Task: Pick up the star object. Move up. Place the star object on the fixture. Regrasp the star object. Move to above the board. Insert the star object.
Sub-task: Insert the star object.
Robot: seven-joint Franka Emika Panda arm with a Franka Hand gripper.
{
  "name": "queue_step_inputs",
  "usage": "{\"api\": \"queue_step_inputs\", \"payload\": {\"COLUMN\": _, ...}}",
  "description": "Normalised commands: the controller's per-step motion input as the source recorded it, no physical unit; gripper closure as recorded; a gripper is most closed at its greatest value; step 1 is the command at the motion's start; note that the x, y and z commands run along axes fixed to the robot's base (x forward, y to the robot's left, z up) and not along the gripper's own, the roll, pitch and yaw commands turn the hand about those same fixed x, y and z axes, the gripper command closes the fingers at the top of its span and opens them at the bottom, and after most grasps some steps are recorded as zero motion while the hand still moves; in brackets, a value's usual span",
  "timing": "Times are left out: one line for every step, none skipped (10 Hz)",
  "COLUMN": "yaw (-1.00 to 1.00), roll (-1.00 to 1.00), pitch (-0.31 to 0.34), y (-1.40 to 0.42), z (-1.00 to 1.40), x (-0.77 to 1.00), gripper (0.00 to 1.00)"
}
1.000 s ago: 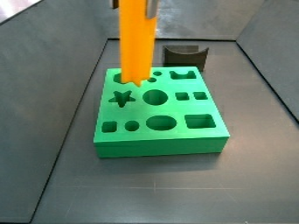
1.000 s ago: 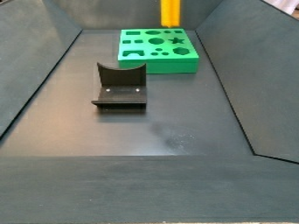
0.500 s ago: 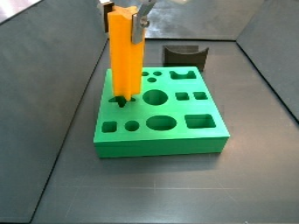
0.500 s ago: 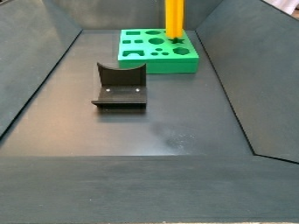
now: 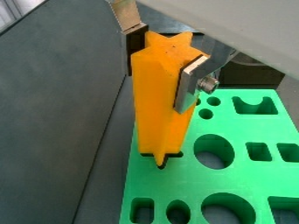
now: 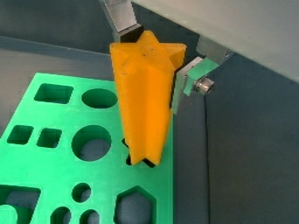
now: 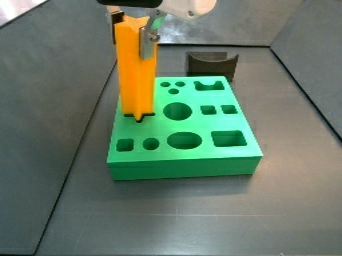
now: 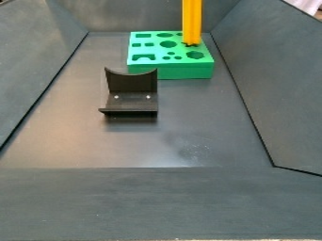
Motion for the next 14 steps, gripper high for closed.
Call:
{"api": "queue_step_inputs", "payload": {"yaw": -0.13, "roll": 0.0, "pitch": 0.0, "y": 0.0, "z": -0.03, "x": 0.01, "gripper": 1.0}}
{"api": "queue_step_inputs", "payload": {"yaw": -0.19, "roll": 0.0, "pitch": 0.0, "y": -0.01, "z": -0.07, "x": 0.13, "gripper": 1.0}}
{"api": "queue_step_inputs", "payload": {"yaw": -0.16, "roll": 0.0, "pitch": 0.0, "y": 0.0, "z": -0.01, "x": 0.24, "gripper": 1.0}}
{"api": "queue_step_inputs", "payload": {"yaw": -0.13, "roll": 0.0, "pitch": 0.0, "y": 0.0, "z": 0.0, "x": 0.22, "gripper": 1.0}}
{"api": "queue_step_inputs", "payload": {"yaw": -0.07, "roll": 0.0, "pitch": 0.0, "y": 0.0, "z": 0.0, "x": 0.13, "gripper": 1.0}}
{"api": "queue_step_inputs", "payload": {"yaw": 0.0, "roll": 0.0, "pitch": 0.003, "y": 0.0, "z": 0.0, "x": 0.03, "gripper": 1.0}}
{"api": "queue_step_inputs", "payload": {"yaw": 0.0, "roll": 0.01, "pitch": 0.011, "y": 0.0, "z": 0.0, "x": 0.0, "gripper": 1.0}}
{"api": "queue_step_inputs", "payload": {"yaw": 0.0, "roll": 0.01, "pitch": 0.0, "y": 0.0, "z": 0.0, "x": 0.0, "gripper": 1.0}}
{"api": "queue_step_inputs", "payload": {"yaw": 0.0, "roll": 0.02, "pitch": 0.0, "y": 0.0, "z": -0.1, "x": -0.01, "gripper": 1.0}}
{"api": "queue_step_inputs", "payload": {"yaw": 0.0, "roll": 0.0, "pitch": 0.0, "y": 0.0, "z": -0.02, "x": 0.0, "gripper": 1.0}}
{"api": "queue_step_inputs", "payload": {"yaw": 0.0, "roll": 0.0, "pitch": 0.0, "y": 0.0, "z": -0.03, "x": 0.0, "gripper": 1.0}}
{"api": "queue_step_inputs", "payload": {"yaw": 0.0, "roll": 0.0, "pitch": 0.0, "y": 0.0, "z": 0.0, "x": 0.02, "gripper": 1.0}}
{"api": "queue_step_inputs", "payload": {"yaw": 0.0, "roll": 0.0, "pitch": 0.0, "y": 0.0, "z": -0.17, "x": 0.0, "gripper": 1.0}}
{"api": "queue_step_inputs", "payload": {"yaw": 0.0, "roll": -0.01, "pitch": 0.0, "y": 0.0, "z": -0.24, "x": 0.0, "gripper": 1.0}}
